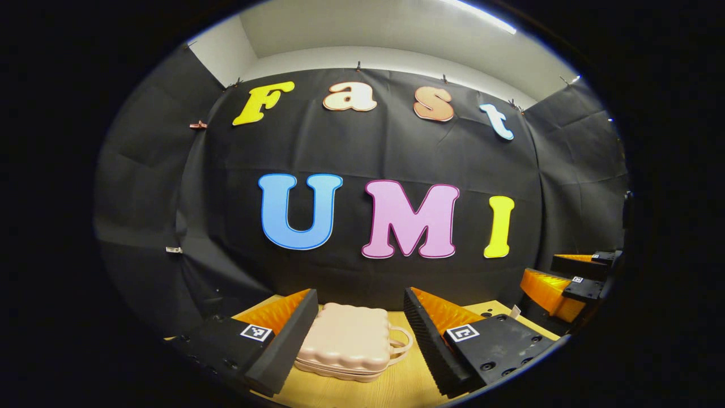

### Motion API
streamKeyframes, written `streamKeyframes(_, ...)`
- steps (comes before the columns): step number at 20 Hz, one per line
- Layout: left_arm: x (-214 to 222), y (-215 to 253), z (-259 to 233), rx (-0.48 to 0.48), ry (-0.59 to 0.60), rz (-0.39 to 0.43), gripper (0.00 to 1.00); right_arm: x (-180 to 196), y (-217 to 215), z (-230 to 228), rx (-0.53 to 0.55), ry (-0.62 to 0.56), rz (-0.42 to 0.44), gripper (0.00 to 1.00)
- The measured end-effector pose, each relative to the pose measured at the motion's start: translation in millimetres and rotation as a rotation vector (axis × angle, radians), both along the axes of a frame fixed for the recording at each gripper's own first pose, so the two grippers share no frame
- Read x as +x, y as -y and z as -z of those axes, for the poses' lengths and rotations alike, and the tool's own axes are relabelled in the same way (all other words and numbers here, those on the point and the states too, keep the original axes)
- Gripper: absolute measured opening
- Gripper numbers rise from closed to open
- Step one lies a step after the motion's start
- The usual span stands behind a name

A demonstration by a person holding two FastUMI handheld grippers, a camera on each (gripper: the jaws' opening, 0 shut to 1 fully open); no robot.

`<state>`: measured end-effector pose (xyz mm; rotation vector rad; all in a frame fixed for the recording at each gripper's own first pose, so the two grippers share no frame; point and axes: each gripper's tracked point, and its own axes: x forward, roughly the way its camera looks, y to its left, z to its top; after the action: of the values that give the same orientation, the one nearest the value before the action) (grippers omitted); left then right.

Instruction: First open the suitcase, pack the skin care products into it, and then close the suitcase.

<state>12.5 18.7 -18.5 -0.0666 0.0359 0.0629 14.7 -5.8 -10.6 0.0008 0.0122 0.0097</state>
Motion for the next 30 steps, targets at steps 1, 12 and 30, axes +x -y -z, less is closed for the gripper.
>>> streamKeyframes(1, 3, -1, 2, 0.002, -0.002, -0.003, 0.95, 1, 1, 1, 0.000, 0.000, 0.002, 0.97)
streamKeyframes(12, 34, 1, 29, 0.035, -0.055, -0.002, 0.96, 20, 18, 16, -0.002, -0.024, 0.029, 0.97)
streamKeyframes(30, 201, 148, 241, -0.008, -0.451, 0.323, 0.96, 44, 101, 61, -0.014, -0.110, 0.149, 0.98)
